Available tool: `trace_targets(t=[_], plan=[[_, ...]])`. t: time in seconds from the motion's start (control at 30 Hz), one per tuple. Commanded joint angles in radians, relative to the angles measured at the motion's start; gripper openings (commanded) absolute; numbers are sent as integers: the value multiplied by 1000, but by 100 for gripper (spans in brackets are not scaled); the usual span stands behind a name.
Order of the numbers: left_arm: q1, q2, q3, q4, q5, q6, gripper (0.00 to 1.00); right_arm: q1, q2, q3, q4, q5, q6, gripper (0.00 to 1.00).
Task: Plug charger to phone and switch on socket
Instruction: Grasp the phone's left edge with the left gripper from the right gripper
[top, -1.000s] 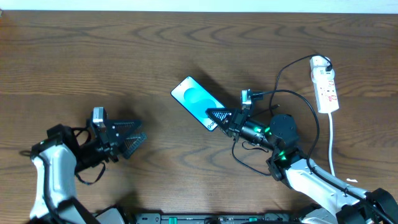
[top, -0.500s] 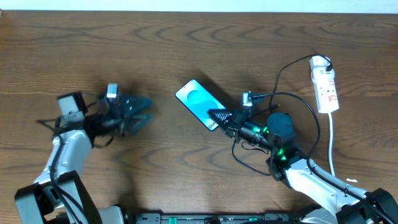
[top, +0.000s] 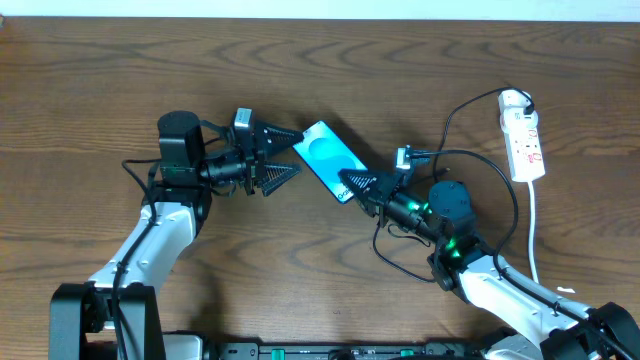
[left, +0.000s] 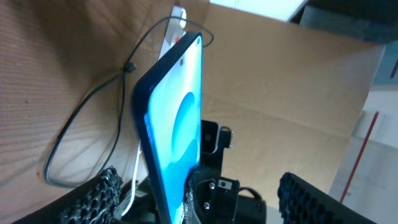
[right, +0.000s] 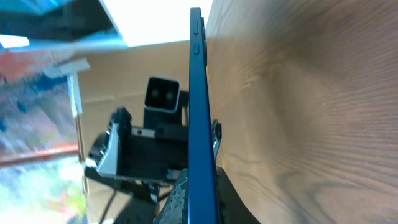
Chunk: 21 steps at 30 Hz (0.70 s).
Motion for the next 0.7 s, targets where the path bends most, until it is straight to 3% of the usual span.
trace_targets(t=[0.0,0.2,0.4,0.67], plan=[[0,-4,6,5,-37,-123,78,18,-11,13,14,86,67,1],[-54,-4,6,5,-124,-229,76,93,-11,13,14,192,130,1],[-121,-4,6,5,-147,-233,75,146,-11,13,14,266,202,1],[-130,-4,6,5,-163,-256,56,150,-11,13,14,264,314,1]])
